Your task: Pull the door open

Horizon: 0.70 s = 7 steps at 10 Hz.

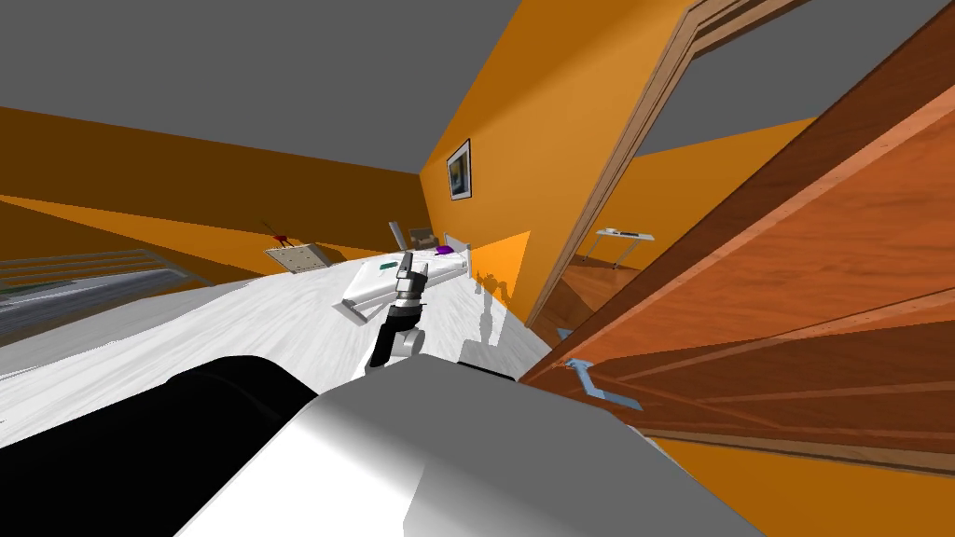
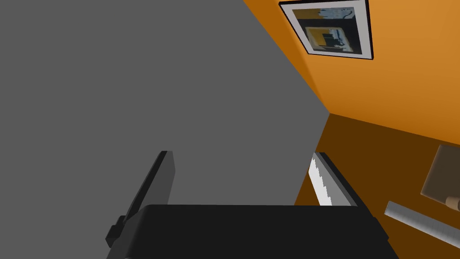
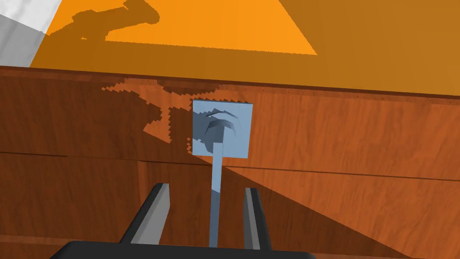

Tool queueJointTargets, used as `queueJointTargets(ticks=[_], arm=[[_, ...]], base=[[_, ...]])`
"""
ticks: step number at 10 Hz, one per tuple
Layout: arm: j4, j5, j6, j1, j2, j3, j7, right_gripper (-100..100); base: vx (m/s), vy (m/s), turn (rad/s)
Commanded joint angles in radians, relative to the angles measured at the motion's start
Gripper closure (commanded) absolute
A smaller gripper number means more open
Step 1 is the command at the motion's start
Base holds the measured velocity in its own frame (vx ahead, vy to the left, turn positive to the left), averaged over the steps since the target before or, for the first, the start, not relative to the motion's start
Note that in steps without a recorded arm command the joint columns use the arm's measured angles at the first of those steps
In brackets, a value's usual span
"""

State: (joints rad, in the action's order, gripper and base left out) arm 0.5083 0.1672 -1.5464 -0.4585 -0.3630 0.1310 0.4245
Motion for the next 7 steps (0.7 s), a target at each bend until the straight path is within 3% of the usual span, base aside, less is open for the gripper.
queueJointTargets(ticks=[1, 3, 5, 7], arm=[[-0.018, -0.025, -0.001, 0.001, -0.012, 0.026, 0.021, -100], [-0.022, -0.036, 0.000, -0.001, -0.017, 0.037, 0.030, -100], [-0.033, -0.035, -0.007, 0.004, -0.019, 0.037, 0.030, -100], [-0.028, -0.047, 0.026, 0.030, -0.021, 0.042, 0.035, -100]], base=[[-0.220, 0.007, -0.028], [-0.198, -0.021, -0.011], [-0.038, -0.001, -0.002], [0.185, 0.015, 0.081]])
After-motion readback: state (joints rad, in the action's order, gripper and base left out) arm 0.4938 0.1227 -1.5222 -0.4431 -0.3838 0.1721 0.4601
